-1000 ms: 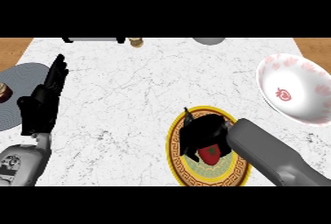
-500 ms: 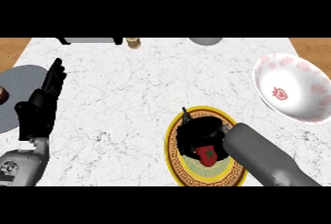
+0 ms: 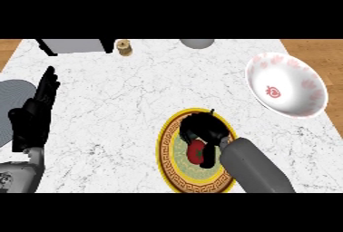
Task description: Pick the tomato from the plate and place it in the bowl
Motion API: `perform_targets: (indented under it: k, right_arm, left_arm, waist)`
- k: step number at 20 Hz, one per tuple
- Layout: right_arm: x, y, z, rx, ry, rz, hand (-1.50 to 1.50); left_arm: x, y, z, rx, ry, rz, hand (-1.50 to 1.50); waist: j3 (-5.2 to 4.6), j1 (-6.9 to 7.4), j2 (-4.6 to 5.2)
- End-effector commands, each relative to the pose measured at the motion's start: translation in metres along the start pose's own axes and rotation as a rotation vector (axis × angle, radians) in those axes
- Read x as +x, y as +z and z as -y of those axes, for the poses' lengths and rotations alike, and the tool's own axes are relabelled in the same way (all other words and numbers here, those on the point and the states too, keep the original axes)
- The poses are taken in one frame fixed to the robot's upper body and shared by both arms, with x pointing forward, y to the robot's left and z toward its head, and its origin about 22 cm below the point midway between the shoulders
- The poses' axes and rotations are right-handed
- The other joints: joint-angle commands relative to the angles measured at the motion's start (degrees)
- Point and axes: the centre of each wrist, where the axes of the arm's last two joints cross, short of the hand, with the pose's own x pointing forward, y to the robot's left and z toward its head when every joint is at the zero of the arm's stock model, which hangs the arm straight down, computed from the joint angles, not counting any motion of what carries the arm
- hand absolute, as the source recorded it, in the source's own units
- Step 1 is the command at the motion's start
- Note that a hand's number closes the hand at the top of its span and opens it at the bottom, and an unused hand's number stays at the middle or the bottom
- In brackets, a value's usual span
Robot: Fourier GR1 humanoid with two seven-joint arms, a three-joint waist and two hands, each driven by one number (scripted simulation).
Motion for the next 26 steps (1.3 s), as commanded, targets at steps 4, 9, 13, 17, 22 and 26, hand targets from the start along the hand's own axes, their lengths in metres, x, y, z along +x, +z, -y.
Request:
perform_targets:
  k: [4,9,13,17,22,26]
  right_arm:
    - [0.069,-0.003,0.017,-0.461,-0.264,-0.155,1.5]
    - [0.113,0.019,0.043,-0.712,-0.323,-0.244,1.5]
    - [0.115,0.053,0.061,-0.862,-0.241,-0.415,1.5]
    - [0.112,0.095,0.07,-0.974,-0.257,-0.474,1.5]
    - [0.07,0.112,0.099,-1.077,-0.29,-0.527,1.5]
    - [0.018,0.133,0.118,-1.146,-0.294,-0.542,1.5]
  left_arm:
    - [-0.003,0.003,-0.003,-0.013,0.013,-0.004,0.0]
    - [0.006,0.001,0.01,-0.014,0.016,0.012,0.0]
    - [-0.002,0.01,0.0,-0.025,0.009,0.013,0.0]
    - [0.014,-0.003,0.007,-0.043,0.013,0.035,0.0]
    - [0.022,0.003,0.014,-0.071,0.024,0.042,0.0]
    - [0.031,-0.004,0.017,-0.07,0.011,0.058,0.0]
  waist:
    - [0.71,0.7,0.59]
    - [0.76,1.01,0.93]
    - [0.75,2.1,1.41]
    - [0.88,3.52,2.27]
    - [0.93,4.87,2.61]
    - [0.94,4.96,2.73]
